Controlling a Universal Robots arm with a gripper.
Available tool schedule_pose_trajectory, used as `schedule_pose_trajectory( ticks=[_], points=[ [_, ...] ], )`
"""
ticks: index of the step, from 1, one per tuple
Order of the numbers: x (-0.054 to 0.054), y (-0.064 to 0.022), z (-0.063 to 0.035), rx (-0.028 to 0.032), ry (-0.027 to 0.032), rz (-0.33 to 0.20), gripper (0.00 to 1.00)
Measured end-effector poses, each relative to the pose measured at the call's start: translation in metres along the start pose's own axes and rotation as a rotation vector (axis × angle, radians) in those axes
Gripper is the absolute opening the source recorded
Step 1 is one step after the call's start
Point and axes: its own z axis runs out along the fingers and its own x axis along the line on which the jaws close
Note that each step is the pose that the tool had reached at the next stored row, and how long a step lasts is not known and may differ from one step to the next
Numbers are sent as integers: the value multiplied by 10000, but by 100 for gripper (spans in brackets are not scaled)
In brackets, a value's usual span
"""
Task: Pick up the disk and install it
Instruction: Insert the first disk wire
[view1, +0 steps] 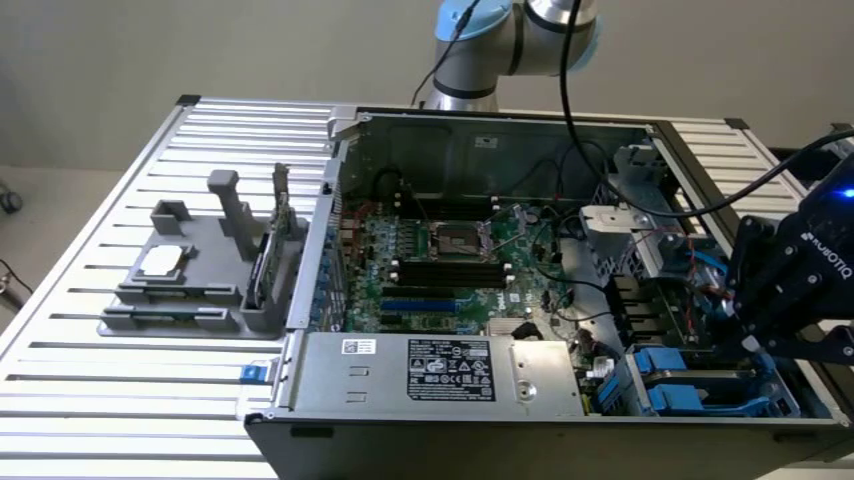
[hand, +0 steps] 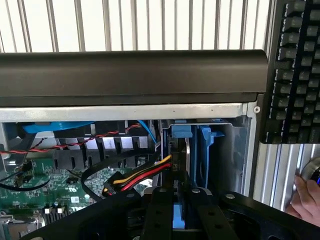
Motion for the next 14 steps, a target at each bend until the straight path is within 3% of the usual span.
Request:
schedule_pose_trajectory(
  ticks=[3, 14],
  points=[
    [5, -2, 0, -3, -91, 19, 16],
    [60, -4, 15, 4, -332, 101, 16]
  ],
)
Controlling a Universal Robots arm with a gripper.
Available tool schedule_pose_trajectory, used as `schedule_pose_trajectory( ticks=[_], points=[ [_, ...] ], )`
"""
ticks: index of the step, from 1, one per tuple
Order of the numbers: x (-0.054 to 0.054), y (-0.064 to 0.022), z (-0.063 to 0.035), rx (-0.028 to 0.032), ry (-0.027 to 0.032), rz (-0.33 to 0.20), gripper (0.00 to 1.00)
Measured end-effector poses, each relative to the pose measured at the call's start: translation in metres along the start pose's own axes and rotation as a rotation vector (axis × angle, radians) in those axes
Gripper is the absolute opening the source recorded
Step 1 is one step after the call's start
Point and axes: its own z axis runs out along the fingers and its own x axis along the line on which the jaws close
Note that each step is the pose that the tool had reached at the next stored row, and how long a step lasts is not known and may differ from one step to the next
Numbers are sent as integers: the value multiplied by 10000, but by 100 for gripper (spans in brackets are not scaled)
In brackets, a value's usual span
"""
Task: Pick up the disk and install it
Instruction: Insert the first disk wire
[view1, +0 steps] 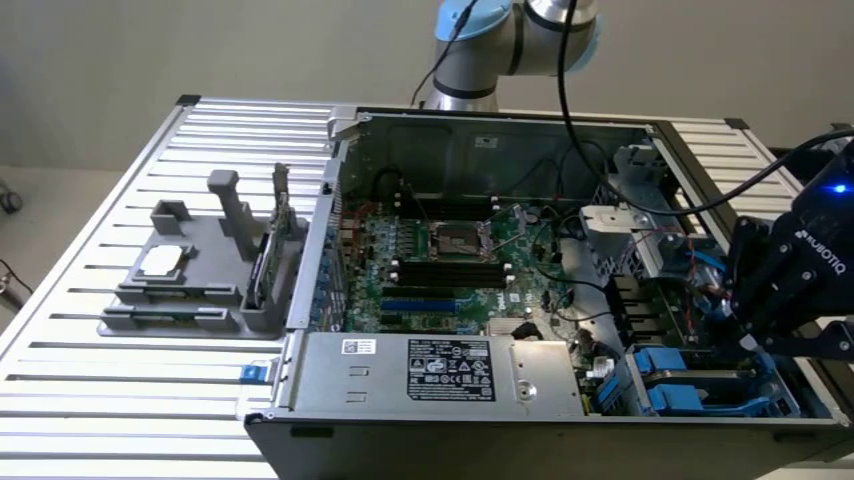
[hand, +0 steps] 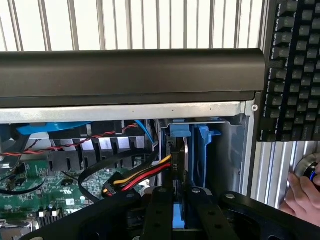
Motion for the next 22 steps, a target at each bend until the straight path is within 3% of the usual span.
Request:
schedule_pose_trajectory(
  ticks=[12, 22],
  points=[
    [57, 0, 15, 10, -182, 110, 16],
    [77, -1, 11, 56, -250, 245, 16]
  ],
)
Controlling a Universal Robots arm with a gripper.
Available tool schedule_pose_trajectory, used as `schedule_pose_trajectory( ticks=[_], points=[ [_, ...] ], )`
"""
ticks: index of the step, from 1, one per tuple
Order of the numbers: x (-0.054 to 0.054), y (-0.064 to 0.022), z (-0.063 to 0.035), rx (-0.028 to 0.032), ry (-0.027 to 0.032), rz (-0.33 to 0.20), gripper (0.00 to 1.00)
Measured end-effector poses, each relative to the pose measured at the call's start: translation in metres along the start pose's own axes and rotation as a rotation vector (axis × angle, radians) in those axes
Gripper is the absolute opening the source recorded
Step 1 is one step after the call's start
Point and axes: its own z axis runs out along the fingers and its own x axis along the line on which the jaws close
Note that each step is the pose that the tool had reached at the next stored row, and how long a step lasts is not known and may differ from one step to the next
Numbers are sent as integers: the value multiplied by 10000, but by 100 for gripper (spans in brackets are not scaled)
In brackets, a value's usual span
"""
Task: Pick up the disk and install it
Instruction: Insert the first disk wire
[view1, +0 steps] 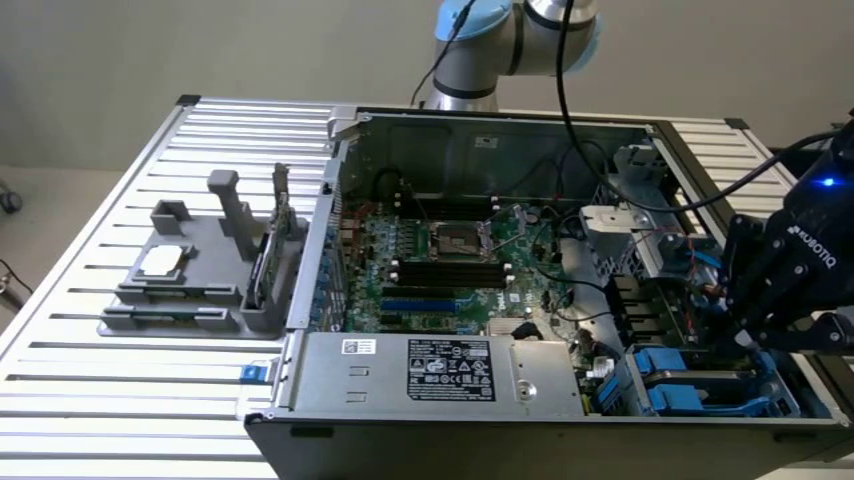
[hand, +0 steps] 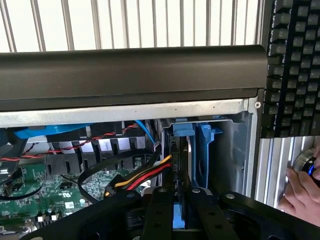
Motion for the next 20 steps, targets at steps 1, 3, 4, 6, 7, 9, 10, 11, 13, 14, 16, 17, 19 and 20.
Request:
schedule_pose_trajectory(
  ticks=[1, 3, 4, 6, 7, 9, 10, 11, 13, 14, 16, 17, 19, 20],
  points=[
    [2, -1, -4, 2, -17, 5, 16],
    [2, -1, -14, 7, -57, 11, 16],
    [3, -1, -17, 7, -81, 15, 16],
    [3, 0, -19, 5, -128, 22, 16],
    [3, 0, -20, 4, -153, 26, 16],
    [8, 2, -21, 2, -178, 29, 16],
    [16, 1, -22, 2, -191, 31, 16],
    [21, 1, -21, 1, -198, 33, 16],
    [26, 4, -20, 1, -200, 33, 16],
    [26, 8, -19, 1, -203, 32, 16],
    [27, 14, -15, 1, -202, 33, 16],
    [28, 15, -12, 1, -201, 34, 16],
    [29, 16, -3, 1, -200, 33, 16],
    [29, 17, -1, 1, -202, 33, 16]
  ],
)
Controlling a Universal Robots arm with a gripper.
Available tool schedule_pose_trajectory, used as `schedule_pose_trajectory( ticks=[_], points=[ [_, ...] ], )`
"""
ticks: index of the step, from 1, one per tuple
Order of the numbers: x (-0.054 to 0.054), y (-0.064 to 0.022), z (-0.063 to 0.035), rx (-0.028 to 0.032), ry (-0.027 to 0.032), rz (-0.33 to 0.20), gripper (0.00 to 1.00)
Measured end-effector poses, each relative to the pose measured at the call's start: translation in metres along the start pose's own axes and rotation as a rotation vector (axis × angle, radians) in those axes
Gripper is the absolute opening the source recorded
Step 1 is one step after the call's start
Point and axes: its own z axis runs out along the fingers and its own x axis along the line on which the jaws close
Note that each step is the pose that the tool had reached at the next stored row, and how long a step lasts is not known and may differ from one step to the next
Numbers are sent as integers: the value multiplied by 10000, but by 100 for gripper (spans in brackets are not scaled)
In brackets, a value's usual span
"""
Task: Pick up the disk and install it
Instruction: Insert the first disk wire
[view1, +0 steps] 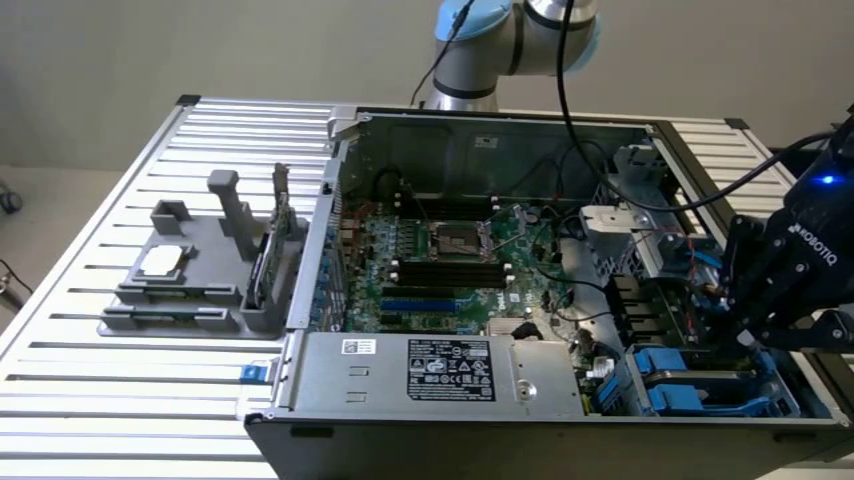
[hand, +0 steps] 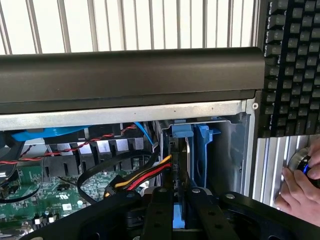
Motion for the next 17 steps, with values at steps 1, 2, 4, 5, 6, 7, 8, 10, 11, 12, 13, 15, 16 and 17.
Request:
schedule_pose_trajectory(
  ticks=[1, 2, 4, 5, 6, 7, 8, 10, 11, 12, 13, 15, 16, 17],
  points=[
    [0, 0, 1, 0, -1, 0, 16],
    [0, 0, 2, 0, -2, 0, 16],
    [1, 1, 6, 1, 1, 0, 16],
    [1, 1, 7, 0, 0, 0, 16],
    [1, 1, 7, 1, 0, 0, 16],
    [1, 1, 8, 0, 0, 0, 16],
    [1, 1, 9, 1, 1, 0, 16],
    [2, 2, 11, 0, 1, 0, 16],
    [2, 2, 12, 0, 0, 0, 16],
    [2, 2, 14, 0, 0, 0, 16],
    [2, 2, 17, 0, 0, 0, 16],
    [3, 4, 21, 1, 0, 1, 16],
    [3, 5, 23, 1, -1, 1, 16],
    [4, 8, 25, 2, 0, 0, 16]
  ],
)
